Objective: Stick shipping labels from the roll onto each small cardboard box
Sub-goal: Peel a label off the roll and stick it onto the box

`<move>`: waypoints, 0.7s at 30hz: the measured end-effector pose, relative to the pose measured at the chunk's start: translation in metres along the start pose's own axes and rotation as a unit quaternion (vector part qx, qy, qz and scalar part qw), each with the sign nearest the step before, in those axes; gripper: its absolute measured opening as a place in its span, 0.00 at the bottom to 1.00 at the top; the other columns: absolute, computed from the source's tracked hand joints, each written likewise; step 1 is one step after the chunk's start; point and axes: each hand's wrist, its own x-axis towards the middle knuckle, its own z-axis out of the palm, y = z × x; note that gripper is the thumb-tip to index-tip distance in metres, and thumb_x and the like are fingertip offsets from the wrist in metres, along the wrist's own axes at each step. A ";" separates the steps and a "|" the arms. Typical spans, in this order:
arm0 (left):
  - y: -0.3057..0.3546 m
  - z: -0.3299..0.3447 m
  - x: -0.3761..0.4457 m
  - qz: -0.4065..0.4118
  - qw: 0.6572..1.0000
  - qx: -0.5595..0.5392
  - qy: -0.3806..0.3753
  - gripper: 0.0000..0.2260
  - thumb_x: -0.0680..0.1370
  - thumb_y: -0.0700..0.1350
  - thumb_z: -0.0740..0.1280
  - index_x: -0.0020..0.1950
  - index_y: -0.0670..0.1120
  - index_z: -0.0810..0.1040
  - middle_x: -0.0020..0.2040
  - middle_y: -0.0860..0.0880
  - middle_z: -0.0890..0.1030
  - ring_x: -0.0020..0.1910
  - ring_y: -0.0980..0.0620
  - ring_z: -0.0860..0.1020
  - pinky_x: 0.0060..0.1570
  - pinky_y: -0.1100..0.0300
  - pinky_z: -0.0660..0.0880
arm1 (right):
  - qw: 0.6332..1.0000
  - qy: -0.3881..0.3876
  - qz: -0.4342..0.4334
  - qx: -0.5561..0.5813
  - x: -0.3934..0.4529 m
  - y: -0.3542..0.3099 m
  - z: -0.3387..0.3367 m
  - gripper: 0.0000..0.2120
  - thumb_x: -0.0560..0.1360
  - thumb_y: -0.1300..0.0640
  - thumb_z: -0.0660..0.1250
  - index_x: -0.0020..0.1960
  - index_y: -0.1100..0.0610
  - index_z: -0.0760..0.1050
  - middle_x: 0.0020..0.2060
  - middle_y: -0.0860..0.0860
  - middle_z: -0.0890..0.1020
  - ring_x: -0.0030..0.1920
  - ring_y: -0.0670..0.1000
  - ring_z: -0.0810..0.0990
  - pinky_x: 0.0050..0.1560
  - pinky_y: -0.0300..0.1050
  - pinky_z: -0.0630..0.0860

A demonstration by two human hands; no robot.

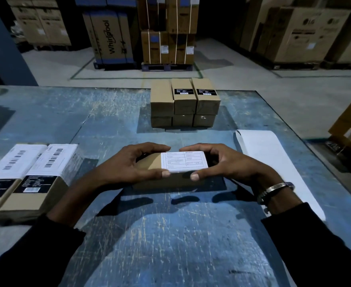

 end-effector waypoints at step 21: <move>0.004 0.014 0.002 0.107 0.977 -0.054 0.178 0.24 0.70 0.49 0.85 0.64 0.50 0.86 0.61 0.58 0.86 0.64 0.54 0.83 0.58 0.65 0.79 | 0.965 0.115 -0.028 0.232 0.001 -0.016 0.008 0.24 0.78 0.52 0.72 0.74 0.49 0.79 0.70 0.56 0.81 0.74 0.58 0.76 0.65 0.55 0.82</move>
